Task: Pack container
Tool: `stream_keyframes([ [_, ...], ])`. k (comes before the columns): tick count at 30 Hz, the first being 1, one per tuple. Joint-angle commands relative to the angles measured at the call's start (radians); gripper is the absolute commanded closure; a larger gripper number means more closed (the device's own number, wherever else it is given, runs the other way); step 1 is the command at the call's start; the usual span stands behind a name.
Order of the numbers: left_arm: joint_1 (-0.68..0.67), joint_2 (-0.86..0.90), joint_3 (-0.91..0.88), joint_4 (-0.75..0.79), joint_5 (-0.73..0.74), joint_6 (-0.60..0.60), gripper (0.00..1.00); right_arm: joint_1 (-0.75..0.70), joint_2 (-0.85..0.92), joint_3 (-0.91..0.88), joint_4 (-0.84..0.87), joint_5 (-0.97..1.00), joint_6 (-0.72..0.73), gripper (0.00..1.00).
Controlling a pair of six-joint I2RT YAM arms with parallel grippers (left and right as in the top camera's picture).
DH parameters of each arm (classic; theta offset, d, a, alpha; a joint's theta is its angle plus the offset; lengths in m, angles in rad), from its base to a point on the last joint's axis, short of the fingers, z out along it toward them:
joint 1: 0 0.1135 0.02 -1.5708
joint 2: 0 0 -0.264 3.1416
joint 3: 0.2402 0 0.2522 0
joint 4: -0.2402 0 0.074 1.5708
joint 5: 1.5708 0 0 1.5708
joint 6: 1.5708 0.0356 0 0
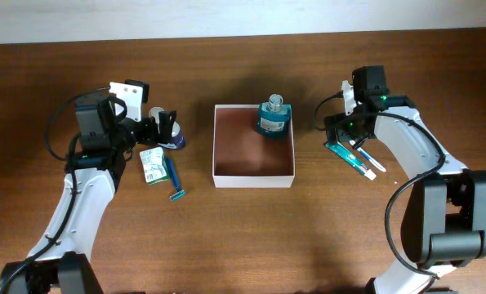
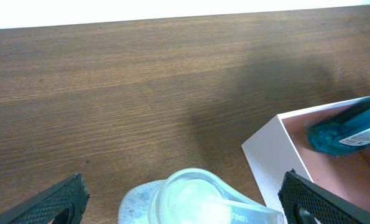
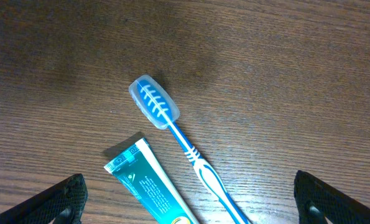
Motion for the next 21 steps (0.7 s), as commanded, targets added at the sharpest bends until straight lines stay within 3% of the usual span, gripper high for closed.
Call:
stream_keyframes([
  [1, 0.002, -0.013, -0.013, 0.011, 0.040, -0.009, 0.00, -0.003, -0.016, -0.005, 0.000, 0.009, -0.003, 0.01],
  [21, 0.002, 0.017, -0.014, 0.040, 0.055, 0.021, 0.00, -0.003, -0.016, -0.005, 0.000, 0.009, -0.003, 0.01],
])
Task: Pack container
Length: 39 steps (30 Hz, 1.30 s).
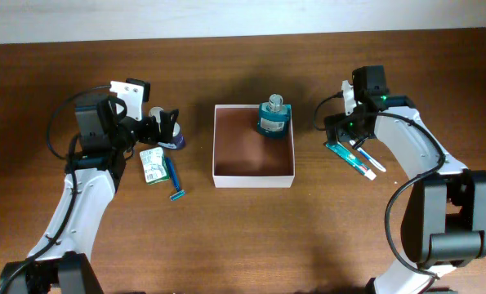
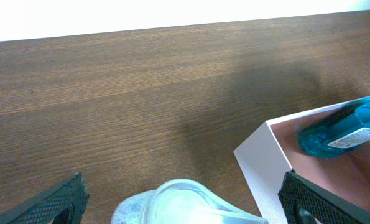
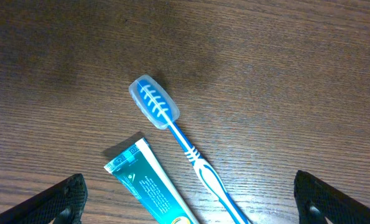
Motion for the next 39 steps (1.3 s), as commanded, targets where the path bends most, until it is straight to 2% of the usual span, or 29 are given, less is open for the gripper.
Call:
stream_keyframes([
  [1, 0.002, 0.016, -0.011, 0.012, 0.017, 0.017, 0.00, -0.003, -0.016, -0.005, 0.000, 0.009, -0.003, 0.02],
  [39, 0.008, 0.100, -0.011, 0.078, -0.012, 0.016, 0.00, -0.003, -0.016, -0.005, 0.000, 0.009, -0.003, 0.02],
])
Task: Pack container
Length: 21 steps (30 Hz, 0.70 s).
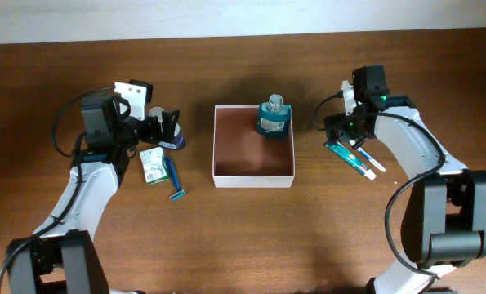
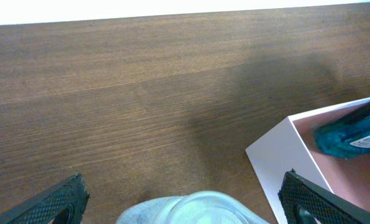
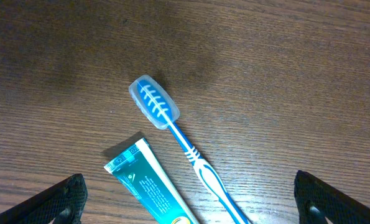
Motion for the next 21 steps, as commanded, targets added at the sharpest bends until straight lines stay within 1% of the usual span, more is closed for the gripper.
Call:
stream_keyframes([
  [1, 0.011, 0.013, -0.009, 0.014, -0.007, 0.016, 0.00, -0.003, -0.016, -0.005, 0.000, 0.009, -0.003, 0.01],
  [5, 0.018, 0.029, -0.009, 0.002, -0.007, 0.016, 0.00, -0.003, -0.016, -0.005, 0.000, 0.009, -0.003, 0.01],
  [16, 0.020, 0.049, -0.009, 0.036, -0.007, 0.017, 0.00, -0.003, -0.016, -0.005, 0.000, 0.009, -0.003, 0.01],
  [21, 0.044, 0.049, -0.009, 0.050, -0.006, 0.016, 0.00, -0.003, -0.016, -0.005, 0.000, 0.009, -0.003, 0.01],
])
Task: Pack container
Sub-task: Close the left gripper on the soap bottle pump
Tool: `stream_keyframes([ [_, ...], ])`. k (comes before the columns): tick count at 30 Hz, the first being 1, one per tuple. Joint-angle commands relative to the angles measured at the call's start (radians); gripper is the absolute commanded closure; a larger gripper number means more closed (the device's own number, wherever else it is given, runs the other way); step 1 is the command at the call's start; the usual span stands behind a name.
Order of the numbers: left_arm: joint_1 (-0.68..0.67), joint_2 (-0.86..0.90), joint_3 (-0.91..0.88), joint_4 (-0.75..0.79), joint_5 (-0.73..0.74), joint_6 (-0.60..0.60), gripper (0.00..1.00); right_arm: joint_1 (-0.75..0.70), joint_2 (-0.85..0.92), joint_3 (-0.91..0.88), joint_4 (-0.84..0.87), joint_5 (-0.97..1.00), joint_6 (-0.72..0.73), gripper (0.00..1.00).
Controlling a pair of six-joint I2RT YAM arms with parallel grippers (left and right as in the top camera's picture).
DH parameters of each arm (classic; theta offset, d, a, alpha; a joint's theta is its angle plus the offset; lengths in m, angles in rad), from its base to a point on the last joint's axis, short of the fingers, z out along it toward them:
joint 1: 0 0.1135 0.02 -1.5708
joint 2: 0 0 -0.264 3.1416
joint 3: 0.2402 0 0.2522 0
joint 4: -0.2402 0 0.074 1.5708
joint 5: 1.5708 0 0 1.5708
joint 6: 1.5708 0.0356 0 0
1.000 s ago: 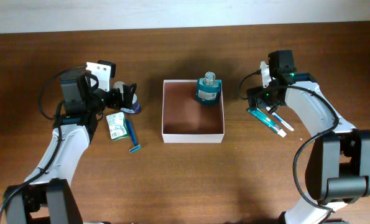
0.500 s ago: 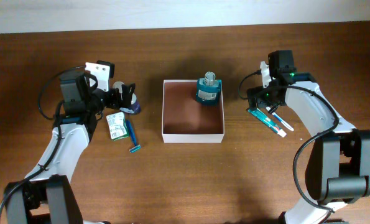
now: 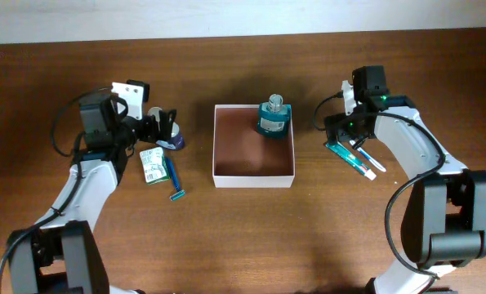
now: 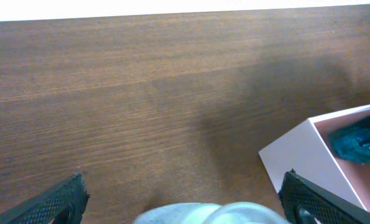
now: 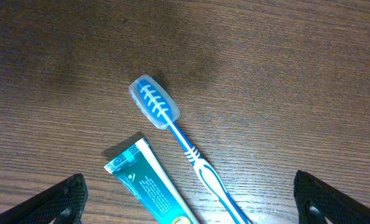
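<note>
The white box [image 3: 254,167] stands mid-table with a teal mouthwash bottle [image 3: 273,116] in its far right corner. My left gripper [image 3: 163,128] is open, its fingers on either side of a small pale-capped bottle [image 3: 174,139]. Only the top of the pale-capped bottle [image 4: 214,213] shows at the bottom edge of the left wrist view. My right gripper [image 3: 350,140] hangs open above a capped blue toothbrush [image 5: 173,130] and a teal toothpaste tube [image 5: 153,188], touching neither.
A green-and-white packet [image 3: 152,165] and a blue razor [image 3: 174,181] lie left of the box, just below the left gripper. The box corner [image 4: 300,154] shows at the right of the left wrist view. The table's far edge meets a white wall.
The left gripper has shifted slightly: less of the pale cap shows in its wrist view, and the box corner sits further right. The right arm has not moved.
At the oldest moment my left gripper was open around the pale-capped bottle, whose cap showed plainly. At each later moment the cap showed lower in that view, down to a sliver now. The right gripper stayed open over the toothbrush and toothpaste throughout.
</note>
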Motion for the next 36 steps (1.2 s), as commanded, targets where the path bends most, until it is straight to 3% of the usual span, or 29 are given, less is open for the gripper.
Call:
stream_keyframes([
  [1, 0.028, 0.010, -0.009, 0.007, -0.003, 0.016, 0.00, -0.003, -0.016, -0.005, 0.000, 0.009, -0.003, 0.01],
  [13, 0.047, 0.010, -0.009, 0.005, 0.041, 0.016, 0.04, -0.003, -0.016, -0.005, 0.000, 0.009, -0.003, 0.01],
  [15, 0.047, 0.010, -0.008, 0.005, 0.042, 0.016, 0.10, -0.003, -0.016, -0.005, 0.000, 0.009, -0.003, 0.01],
  [17, 0.047, 0.010, -0.008, 0.008, 0.042, 0.016, 0.24, -0.003, -0.016, -0.005, 0.000, 0.009, -0.003, 0.01],
  [18, 0.047, 0.010, -0.008, 0.012, 0.042, 0.016, 0.37, -0.003, -0.016, -0.005, 0.000, 0.009, -0.003, 0.01],
  [19, 0.047, 0.010, -0.008, 0.013, 0.042, 0.016, 0.40, -0.003, -0.016, -0.005, 0.000, 0.009, -0.003, 0.01],
  [36, 0.045, -0.069, -0.008, 0.034, 0.112, 0.013, 0.62, -0.003, -0.016, -0.005, 0.000, 0.009, -0.003, 0.02],
])
